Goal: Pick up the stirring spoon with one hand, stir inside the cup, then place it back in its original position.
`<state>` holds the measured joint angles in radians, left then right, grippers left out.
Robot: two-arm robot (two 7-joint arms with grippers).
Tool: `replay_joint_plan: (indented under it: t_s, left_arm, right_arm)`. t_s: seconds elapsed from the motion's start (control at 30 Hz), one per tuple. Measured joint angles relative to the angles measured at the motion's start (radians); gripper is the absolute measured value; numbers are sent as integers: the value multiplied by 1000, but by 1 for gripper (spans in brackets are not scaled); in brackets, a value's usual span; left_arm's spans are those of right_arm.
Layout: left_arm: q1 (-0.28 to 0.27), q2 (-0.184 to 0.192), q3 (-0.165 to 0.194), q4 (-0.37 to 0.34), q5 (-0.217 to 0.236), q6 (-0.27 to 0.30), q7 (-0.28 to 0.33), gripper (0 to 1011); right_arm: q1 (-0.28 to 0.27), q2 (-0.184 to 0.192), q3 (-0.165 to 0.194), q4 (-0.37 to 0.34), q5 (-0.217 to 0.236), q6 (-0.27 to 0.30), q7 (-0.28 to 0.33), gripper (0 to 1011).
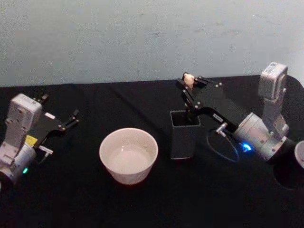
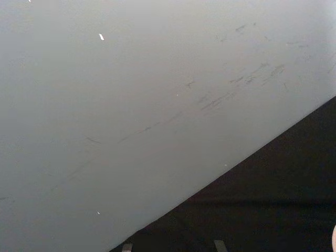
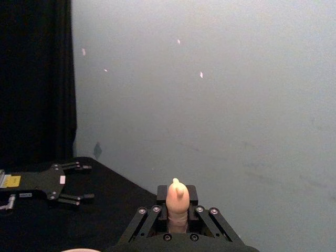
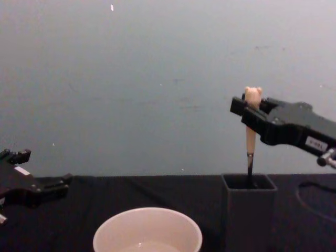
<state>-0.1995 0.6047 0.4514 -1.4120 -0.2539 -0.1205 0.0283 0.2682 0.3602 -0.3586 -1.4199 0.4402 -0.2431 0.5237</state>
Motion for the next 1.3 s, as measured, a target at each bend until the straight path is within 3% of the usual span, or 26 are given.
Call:
replay_joint_plan:
  t_s: [0.4, 1.3]
  left_arm:
    - [0, 0, 0, 0, 0, 0, 0, 1001]
    - [0, 0, 0, 0, 0, 0, 0, 1002]
  right_arm:
    - [-38, -46, 18, 36, 25, 22, -36, 210]
    - [-54, -55, 4, 64, 4, 67, -48, 209]
